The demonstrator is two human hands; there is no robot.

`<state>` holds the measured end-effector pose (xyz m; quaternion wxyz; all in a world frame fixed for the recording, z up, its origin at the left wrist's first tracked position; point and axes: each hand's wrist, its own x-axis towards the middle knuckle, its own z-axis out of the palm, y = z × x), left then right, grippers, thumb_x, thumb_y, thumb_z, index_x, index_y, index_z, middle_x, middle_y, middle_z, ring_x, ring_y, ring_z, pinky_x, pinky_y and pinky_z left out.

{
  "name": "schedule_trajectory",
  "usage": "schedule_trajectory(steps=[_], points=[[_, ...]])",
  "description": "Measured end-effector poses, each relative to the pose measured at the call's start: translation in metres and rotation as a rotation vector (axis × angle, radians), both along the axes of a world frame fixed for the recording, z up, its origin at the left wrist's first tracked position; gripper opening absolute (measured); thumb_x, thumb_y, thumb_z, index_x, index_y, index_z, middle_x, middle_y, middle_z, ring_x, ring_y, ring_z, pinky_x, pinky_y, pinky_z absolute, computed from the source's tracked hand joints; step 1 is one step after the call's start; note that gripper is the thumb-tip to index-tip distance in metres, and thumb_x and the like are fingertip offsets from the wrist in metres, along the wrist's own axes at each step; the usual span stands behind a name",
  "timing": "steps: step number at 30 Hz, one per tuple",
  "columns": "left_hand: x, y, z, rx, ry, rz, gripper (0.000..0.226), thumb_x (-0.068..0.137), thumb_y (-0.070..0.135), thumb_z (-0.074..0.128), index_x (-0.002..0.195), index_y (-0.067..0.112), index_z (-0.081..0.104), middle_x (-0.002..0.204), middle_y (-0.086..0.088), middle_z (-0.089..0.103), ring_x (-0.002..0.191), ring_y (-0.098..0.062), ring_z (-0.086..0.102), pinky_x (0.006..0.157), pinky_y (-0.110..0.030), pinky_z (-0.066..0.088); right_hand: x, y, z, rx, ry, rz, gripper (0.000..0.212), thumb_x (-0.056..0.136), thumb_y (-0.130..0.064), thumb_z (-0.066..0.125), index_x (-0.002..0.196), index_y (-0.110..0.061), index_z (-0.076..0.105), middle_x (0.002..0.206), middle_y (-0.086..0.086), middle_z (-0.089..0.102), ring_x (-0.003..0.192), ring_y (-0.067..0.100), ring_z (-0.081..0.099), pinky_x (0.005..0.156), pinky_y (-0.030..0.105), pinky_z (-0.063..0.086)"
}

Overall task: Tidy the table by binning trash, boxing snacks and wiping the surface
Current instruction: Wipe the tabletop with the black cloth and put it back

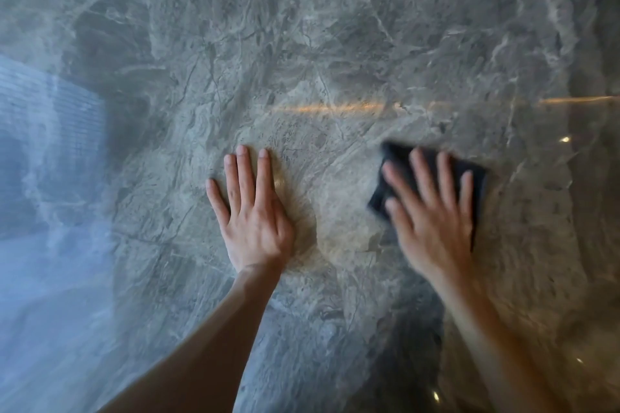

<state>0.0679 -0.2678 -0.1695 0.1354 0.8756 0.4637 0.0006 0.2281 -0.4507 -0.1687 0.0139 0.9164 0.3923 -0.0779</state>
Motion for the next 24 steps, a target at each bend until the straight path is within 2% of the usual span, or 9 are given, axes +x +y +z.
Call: schedule_trajectory(steps=[2,4,7,9,12,16,20,22,24], points=[[0.0,0.001,0.0,0.003,-0.003,0.0,0.069,0.09,0.017,0.032,0.155,0.027,0.011,0.165,-0.002,0.006,0.153,-0.019,0.001,0.122,-0.054,0.003,0.037,0.038,0.001,0.047,-0.01,-0.259,0.051,0.1,-0.056,0.02,0.15,-0.046,0.021,0.163,-0.004,0.021,0.152,0.028,0.013,0.12,0.06,0.011],[0.0,0.001,-0.001,0.004,0.0,0.002,0.071,0.089,0.017,0.033,0.155,0.027,0.01,0.165,-0.001,0.006,0.153,-0.019,0.0,0.123,-0.054,0.003,0.049,0.09,0.003,0.108,0.005,-0.318,0.052,0.098,-0.057,0.023,0.149,-0.046,0.025,0.163,-0.002,0.022,0.152,0.032,0.013,0.119,0.062,0.011],[-0.001,0.0,0.001,-0.009,0.005,-0.006,0.068,0.09,0.021,0.03,0.155,0.028,0.011,0.165,-0.001,0.006,0.153,-0.018,0.001,0.122,-0.054,0.004,0.001,0.123,0.001,0.157,0.028,0.058,0.052,0.099,-0.055,0.029,0.15,-0.046,0.022,0.164,-0.002,0.02,0.152,0.032,0.011,0.119,0.06,0.011],[-0.002,0.0,0.002,-0.015,0.01,-0.01,0.064,0.093,0.025,0.028,0.155,0.028,0.011,0.165,-0.001,0.006,0.153,-0.018,0.001,0.122,-0.054,0.005,-0.045,0.096,0.0,0.176,0.08,0.29,0.052,0.101,-0.054,0.029,0.151,-0.045,0.019,0.164,-0.004,0.017,0.153,0.027,0.007,0.121,0.057,0.012],[-0.001,0.0,0.002,-0.018,0.003,0.004,0.066,0.093,0.022,0.031,0.155,0.028,0.011,0.165,-0.001,0.006,0.153,-0.018,0.001,0.123,-0.053,0.002,-0.063,0.019,0.0,0.109,0.118,0.397,0.053,0.101,-0.054,0.03,0.152,-0.044,0.018,0.165,-0.006,0.013,0.153,0.025,0.008,0.121,0.056,0.014],[-0.001,0.0,0.002,-0.011,-0.008,0.015,0.066,0.093,0.017,0.034,0.155,0.028,0.013,0.164,-0.002,0.01,0.153,-0.02,0.005,0.123,-0.053,0.004,0.013,-0.023,0.002,-0.002,0.019,0.096,0.052,0.101,-0.053,0.019,0.152,-0.044,0.018,0.164,-0.003,0.016,0.153,0.026,0.011,0.12,0.057,0.014],[0.0,0.0,0.0,-0.012,0.008,0.006,0.067,0.093,0.017,0.034,0.155,0.028,0.014,0.165,-0.001,0.009,0.153,-0.019,0.004,0.123,-0.054,0.004,0.085,0.047,0.003,0.045,-0.015,-0.321,0.053,0.1,-0.056,0.017,0.151,-0.044,0.022,0.164,0.0,0.019,0.152,0.029,0.014,0.12,0.058,0.012],[0.0,0.0,0.0,-0.011,0.01,0.008,0.067,0.092,0.017,0.033,0.155,0.028,0.014,0.165,-0.001,0.009,0.153,-0.019,0.004,0.123,-0.053,0.004,0.095,0.099,0.002,0.078,-0.002,-0.26,0.055,0.098,-0.058,0.017,0.151,-0.044,0.022,0.164,0.0,0.019,0.152,0.031,0.013,0.121,0.057,0.011],[-0.001,0.0,0.001,-0.017,0.006,0.003,0.065,0.093,0.018,0.031,0.155,0.029,0.014,0.165,0.0,0.009,0.153,-0.018,0.004,0.123,-0.053,0.004,0.077,0.135,0.003,0.103,-0.004,-0.058,0.054,0.098,-0.057,0.021,0.151,-0.044,0.023,0.163,0.0,0.022,0.151,0.031,0.015,0.121,0.055,0.011]])
